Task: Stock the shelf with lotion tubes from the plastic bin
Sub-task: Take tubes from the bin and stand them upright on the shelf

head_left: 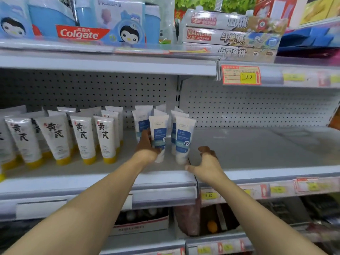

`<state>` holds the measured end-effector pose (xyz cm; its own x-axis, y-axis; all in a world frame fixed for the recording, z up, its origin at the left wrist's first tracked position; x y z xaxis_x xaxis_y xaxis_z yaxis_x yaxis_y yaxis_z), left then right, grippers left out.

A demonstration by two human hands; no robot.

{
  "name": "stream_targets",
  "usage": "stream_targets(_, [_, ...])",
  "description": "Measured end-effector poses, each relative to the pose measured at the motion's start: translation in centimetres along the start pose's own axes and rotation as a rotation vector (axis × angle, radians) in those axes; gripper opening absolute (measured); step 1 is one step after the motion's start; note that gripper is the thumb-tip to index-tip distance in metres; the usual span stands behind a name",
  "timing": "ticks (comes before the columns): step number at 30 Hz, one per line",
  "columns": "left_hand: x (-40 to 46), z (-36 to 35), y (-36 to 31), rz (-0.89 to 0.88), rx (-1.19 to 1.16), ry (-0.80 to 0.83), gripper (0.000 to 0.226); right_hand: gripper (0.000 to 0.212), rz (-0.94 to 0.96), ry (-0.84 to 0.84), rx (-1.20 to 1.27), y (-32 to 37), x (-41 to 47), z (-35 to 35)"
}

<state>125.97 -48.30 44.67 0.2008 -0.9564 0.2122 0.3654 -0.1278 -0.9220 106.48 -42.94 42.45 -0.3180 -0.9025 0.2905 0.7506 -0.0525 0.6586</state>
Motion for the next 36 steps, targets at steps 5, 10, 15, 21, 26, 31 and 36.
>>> stream_targets(5, [-1.9,2.7,0.5,0.015,0.097,0.010,0.052,0.080,0.009,-0.020,-0.044,1.1,-1.8,0.7])
stream_targets(10, [-4.3,7.4,1.3,-0.022,0.193,0.009,0.044,0.074,0.051,-0.020,-0.104,3.5,-5.4,1.2])
stream_targets(15, [-6.9,14.2,2.9,-0.043,0.227,-0.003,0.044,0.075,0.116,-0.013,-0.133,7.5,-10.2,-0.2])
stream_targets(21, [-10.5,24.9,6.4,-0.042,0.362,-0.073,0.041,0.072,0.217,0.100,-0.172,13.3,-17.5,-4.6])
stream_targets(26, [-14.2,34.6,11.1,0.059,0.422,-0.184,0.031,0.070,0.303,0.288,-0.236,18.1,-24.4,-10.7])
stream_targets(31, [-19.5,44.0,15.8,0.144,0.522,-0.295,0.035,0.074,0.416,0.460,-0.302,22.6,-31.4,-17.4])
stream_targets(36, [-25.1,52.2,22.1,0.260,0.617,-0.350,0.035,0.078,0.505,0.607,-0.356,26.5,-38.2,-23.6])
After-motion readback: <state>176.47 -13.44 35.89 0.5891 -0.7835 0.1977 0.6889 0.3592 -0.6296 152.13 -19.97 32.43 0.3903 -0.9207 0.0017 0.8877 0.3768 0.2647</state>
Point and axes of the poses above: each hand's wrist, its own x-axis towards the middle knuckle, its own z-axis out of the back of the hand, y = z × x, the point moved 9 cm from there along x, towards the middle knuckle, and after that the axes turned 12 degrees about -y, right-handed, at the moved point
